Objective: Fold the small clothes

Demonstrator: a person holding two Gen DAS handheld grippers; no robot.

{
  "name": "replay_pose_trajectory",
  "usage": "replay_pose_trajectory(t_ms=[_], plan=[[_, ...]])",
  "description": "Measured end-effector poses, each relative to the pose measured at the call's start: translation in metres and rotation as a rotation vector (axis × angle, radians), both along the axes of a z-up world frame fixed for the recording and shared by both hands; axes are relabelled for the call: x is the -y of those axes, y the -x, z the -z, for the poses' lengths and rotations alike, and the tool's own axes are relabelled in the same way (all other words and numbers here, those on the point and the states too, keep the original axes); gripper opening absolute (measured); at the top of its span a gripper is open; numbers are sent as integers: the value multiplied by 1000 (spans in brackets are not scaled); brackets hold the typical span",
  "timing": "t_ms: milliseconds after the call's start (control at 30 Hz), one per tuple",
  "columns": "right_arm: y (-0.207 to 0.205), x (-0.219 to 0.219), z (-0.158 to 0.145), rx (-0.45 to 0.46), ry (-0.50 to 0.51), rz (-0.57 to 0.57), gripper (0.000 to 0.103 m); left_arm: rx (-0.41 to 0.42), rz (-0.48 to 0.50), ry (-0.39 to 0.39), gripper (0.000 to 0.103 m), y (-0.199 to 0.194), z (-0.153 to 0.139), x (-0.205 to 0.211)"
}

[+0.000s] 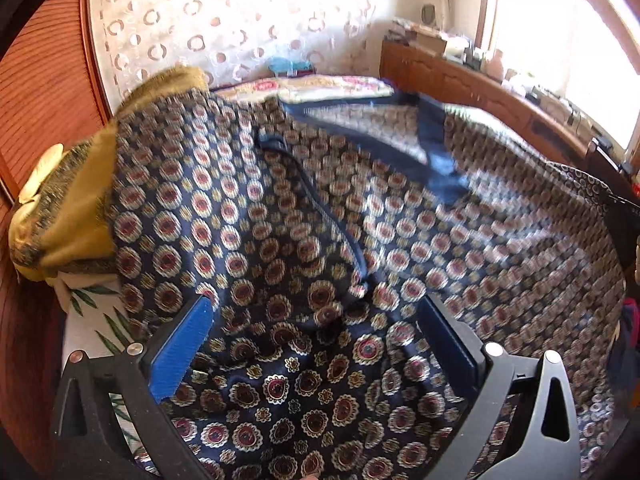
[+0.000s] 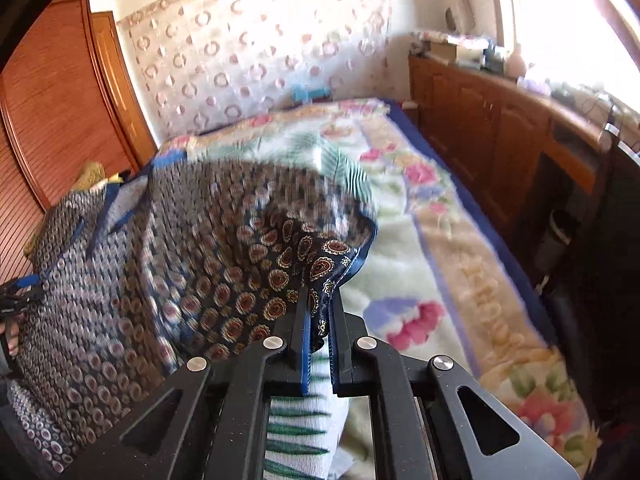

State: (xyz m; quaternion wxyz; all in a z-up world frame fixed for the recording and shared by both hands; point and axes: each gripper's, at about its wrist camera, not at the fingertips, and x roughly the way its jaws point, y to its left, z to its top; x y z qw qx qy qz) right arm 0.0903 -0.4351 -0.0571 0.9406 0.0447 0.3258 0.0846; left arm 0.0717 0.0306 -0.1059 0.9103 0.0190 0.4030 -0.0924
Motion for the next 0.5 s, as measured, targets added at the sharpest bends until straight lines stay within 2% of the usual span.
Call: replay_pose_trajectory(t_ms=[167,300,400,500], plan=[[13,-22,-34,120,1,-39,7,66,-1,8,102,11,-26,-3],[18,-59,-50,168,25,-128,7,102,-8,20,102,14,-39,-5],[20,-92,-51,174,37,-214,7,120,-15,36,102,16,-44,-6],[20,-120,-38,149,51,-280,7,131,-16,48,102,18,-47,-6]])
